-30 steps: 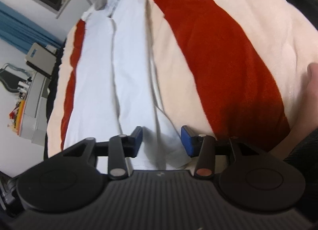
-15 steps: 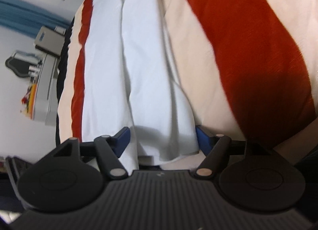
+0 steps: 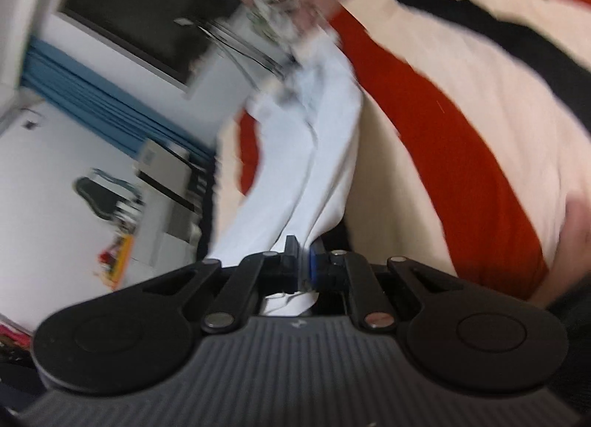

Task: Fold clothes
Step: 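Lift the hem end with both grippers and fold it over toward the collar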

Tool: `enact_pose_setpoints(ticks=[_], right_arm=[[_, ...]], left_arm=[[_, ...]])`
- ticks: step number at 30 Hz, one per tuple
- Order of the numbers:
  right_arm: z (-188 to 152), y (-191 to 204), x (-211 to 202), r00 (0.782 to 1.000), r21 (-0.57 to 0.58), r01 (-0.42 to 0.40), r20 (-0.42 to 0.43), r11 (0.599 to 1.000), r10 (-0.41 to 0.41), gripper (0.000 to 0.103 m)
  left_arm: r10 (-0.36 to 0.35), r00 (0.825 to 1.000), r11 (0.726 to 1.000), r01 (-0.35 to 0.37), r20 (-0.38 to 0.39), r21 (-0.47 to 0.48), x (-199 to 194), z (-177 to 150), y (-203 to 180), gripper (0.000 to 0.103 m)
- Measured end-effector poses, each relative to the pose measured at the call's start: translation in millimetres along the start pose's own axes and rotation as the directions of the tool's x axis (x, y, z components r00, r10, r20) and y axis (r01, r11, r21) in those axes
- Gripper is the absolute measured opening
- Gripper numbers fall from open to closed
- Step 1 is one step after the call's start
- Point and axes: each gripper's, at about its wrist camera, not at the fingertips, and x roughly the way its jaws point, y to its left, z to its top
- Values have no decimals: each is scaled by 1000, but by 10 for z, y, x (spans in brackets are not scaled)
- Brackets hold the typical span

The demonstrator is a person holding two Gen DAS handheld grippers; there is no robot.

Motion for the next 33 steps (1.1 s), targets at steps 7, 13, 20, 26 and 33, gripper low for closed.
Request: enact_pose_setpoints(ticks=[7, 13, 20, 26, 33], right_arm=[[-73, 207, -557, 998, -87, -55, 0, 995, 56, 9], [37, 31, -189, 1000, -20, -18, -9, 1000, 17, 9], [278, -116, 334, 1000, 47, 23, -2, 999, -23, 9], [902, -66, 1179, 996, 45, 36, 78, 998, -40, 9], [1278, -305, 2085, 990, -62, 56, 132, 997, -47, 10]], left_arm=[[10, 1000, 1000, -10, -7, -24, -212, -180, -48, 2], [48, 999, 997, -49, -25, -54, -301, -357, 35, 2], [88, 996, 996, -87, 12, -25, 149, 181, -53, 3], [168, 982, 981, -175, 85, 79, 1057, 919, -137, 3], [192, 974, 947, -215, 118, 238, 1857, 1354, 56, 3]])
